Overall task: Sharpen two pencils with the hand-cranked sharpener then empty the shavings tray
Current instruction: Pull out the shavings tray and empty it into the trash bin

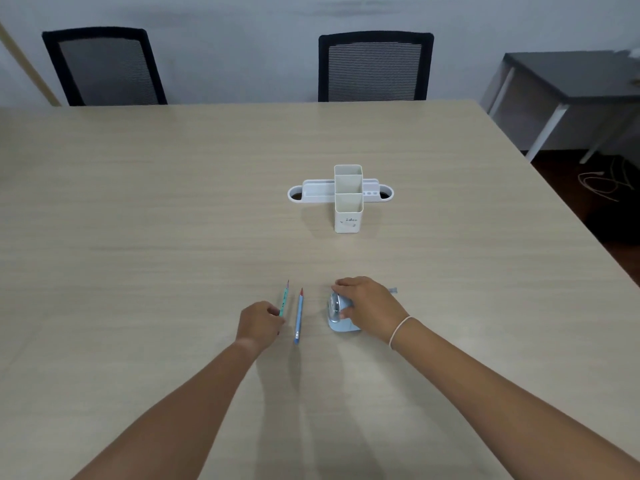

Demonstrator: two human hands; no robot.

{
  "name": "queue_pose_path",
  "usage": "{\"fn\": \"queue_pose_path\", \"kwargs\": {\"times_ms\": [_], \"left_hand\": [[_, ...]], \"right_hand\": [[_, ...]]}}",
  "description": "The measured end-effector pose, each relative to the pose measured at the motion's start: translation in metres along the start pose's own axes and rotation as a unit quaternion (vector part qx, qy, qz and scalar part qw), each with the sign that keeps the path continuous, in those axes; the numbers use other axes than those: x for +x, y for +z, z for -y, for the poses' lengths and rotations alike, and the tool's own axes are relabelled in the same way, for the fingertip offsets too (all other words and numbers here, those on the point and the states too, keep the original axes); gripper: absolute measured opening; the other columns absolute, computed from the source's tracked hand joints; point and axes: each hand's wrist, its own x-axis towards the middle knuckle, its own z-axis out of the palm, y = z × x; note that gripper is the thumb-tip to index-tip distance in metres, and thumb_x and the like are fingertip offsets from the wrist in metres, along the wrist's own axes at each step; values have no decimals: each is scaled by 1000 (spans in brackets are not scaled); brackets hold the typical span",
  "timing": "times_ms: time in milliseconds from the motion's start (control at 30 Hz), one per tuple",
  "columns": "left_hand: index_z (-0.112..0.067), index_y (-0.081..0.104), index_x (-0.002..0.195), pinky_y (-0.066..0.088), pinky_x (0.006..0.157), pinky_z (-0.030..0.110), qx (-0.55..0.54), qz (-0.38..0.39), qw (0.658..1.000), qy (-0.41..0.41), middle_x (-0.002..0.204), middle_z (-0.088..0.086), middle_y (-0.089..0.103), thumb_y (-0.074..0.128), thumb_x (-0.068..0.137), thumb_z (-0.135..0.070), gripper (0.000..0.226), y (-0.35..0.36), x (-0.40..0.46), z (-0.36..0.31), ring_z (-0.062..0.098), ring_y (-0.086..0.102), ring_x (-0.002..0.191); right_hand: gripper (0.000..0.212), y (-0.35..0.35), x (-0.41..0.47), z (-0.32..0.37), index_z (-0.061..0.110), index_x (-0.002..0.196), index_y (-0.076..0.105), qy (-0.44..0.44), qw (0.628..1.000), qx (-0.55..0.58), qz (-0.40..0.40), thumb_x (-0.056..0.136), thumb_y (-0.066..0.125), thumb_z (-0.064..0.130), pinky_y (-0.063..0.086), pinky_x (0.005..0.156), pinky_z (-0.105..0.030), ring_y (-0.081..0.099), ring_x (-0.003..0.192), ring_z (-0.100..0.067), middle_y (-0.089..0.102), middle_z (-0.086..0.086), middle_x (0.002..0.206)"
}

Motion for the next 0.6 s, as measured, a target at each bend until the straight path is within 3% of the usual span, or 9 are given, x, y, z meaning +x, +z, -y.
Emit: {"fn": "queue_pose_path", "kwargs": {"times_ms": [67,133,367,600], "left_hand": [[-5,68,93,43,71,25,19,-3,1000,0,90,9,67,60,79,-7,16,7,-1,-1,23,59,81],[-4,68,96,38,74,22,39,-10,999,5,95,9,65,59,79,-6,19,11,-3,-1,23,58,93],[-13,57,80,35,59,21,16,-1,1000,-2,83,6,60,62,77,-7,9,19,-3,2,19,53,78],[-13,56,81,35,50,18,7,-4,1000,-3,82,9,62,63,75,-6,12,19,-3,7,21,57,74]], "right_hand": [[40,0,0,0,-4,116,56,0,1000,0,1,80,66,13,39,95,-38,47,117,-30,57,-16,126],[40,0,0,0,-4,116,56,4,1000,-1,2,81,66,13,38,96,-40,47,117,-31,57,-17,126],[49,-2,-1,0,5,128,49,-10,1000,3,0,83,64,15,36,102,-35,41,126,-27,50,-10,137],[49,-2,-1,0,5,129,48,-12,1000,1,-3,84,63,14,34,102,-32,40,126,-26,49,-8,138]]}}
